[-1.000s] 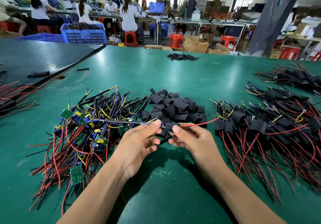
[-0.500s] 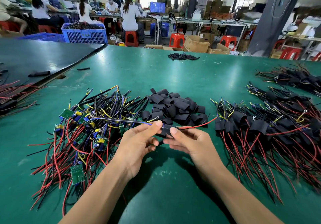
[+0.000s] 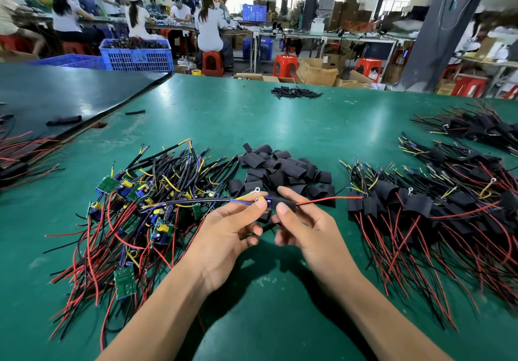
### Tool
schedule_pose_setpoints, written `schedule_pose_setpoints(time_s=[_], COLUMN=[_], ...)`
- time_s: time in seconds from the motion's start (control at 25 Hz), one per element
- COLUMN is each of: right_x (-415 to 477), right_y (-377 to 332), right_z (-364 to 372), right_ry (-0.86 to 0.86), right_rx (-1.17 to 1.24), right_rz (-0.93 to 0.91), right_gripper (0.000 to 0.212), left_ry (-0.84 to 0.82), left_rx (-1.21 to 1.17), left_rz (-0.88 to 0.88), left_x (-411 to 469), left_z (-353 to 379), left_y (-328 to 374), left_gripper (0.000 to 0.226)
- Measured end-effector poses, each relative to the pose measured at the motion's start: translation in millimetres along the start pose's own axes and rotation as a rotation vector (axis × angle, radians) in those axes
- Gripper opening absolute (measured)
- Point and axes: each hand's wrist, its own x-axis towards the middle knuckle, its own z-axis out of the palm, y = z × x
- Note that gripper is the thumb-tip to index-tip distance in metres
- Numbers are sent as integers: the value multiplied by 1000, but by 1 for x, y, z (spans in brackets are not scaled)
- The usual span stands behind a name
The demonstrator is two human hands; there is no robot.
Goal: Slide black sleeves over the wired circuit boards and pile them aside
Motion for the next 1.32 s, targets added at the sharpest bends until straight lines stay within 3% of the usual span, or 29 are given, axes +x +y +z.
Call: schedule_pose_setpoints(time_s=[0.32,0.48,0.68,1.04,1.2,1.32], right_x=[-1,-1,2,4,3,-1], right_y=[2,-1,-2,-3,-8,-10], right_z=[1,2,-1,-10,-10,-10], right_ry=[-48,-89,-77,135,38,-60], right_rx=[-95,-85,-98,-65,-12,-176], right_rz=[-55,-23,30,-96,-38,-109], right_gripper=[42,53,51,10,2,10], left_ry=[-42,-76,-59,22,24,17], left_rx=[18,40,19,0,5,24], left_rz=[11,16,21,42,-18,-59], left_x=[-1,-3,-1,2,1,1], left_z=[0,1,0,1,1,0], left_y=[0,-1,-1,-1,2,2], left_gripper=[30,35,38,33,33,29])
